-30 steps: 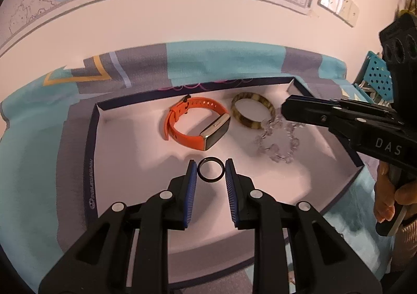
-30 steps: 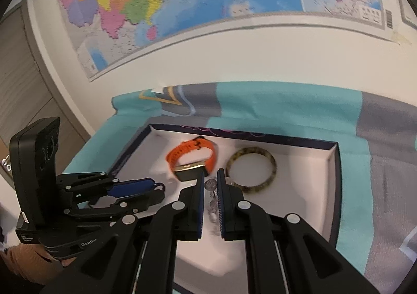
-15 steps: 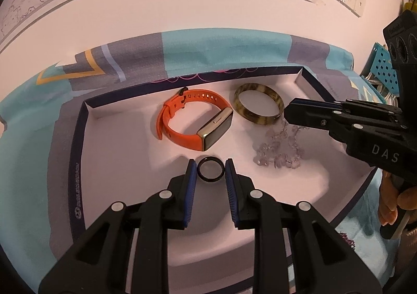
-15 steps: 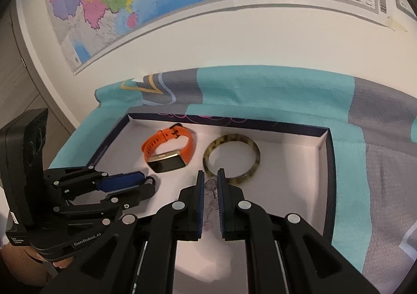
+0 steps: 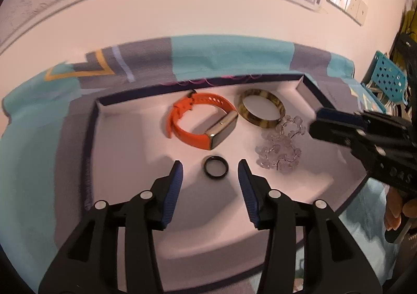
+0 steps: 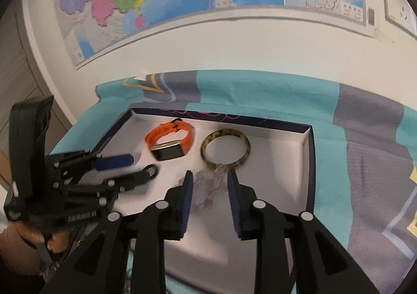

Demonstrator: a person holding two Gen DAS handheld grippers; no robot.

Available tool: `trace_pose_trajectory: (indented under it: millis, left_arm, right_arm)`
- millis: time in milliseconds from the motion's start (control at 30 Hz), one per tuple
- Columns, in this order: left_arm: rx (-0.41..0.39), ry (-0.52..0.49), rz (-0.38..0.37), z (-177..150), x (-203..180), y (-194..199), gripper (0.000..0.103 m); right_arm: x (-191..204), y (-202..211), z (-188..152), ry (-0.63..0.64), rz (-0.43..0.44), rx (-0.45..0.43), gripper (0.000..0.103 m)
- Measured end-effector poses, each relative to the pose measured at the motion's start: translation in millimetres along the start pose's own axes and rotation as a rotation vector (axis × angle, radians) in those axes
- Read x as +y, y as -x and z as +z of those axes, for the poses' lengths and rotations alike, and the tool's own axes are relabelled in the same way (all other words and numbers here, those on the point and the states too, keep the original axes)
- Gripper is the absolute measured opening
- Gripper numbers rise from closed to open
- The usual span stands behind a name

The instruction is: Organize jewelry

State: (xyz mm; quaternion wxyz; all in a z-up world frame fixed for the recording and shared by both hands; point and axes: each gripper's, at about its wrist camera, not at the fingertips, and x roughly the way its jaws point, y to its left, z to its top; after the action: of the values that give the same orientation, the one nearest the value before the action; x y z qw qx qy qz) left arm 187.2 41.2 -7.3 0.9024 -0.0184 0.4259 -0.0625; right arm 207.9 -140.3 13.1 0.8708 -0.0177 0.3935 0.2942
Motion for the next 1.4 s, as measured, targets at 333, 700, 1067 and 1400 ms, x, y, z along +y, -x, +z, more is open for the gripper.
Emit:
trace_pose_trajectory:
  millis: [333, 700, 1067, 1400]
  left_arm:
    - [-0.139, -0.012, 0.006, -25.5, 6.1, 73.4, 0.051]
    - [-0.12, -0.04, 0.016, -78.9, 5.6, 99.7, 0.053]
    - [-0.09, -0.032, 0.002, -104.0, 1.8, 100.4, 0.057]
    - [-0.064, -0.024, -0.02, -114.1, -0.5, 95.7, 0.057]
  right_arm:
    - [36.0, 58.0, -44.3, 0.156, 0.078, -0.011, 0.034]
    - [38.4, 51.3, -97.4, 0.167, 0.07, 0.121, 0.034]
    - [40.7, 45.8, -112.5, 0.162, 0.044, 0.138, 0.031]
    - [42.7, 50.5, -106.7, 0.14, 0.06, 0.103, 0.007]
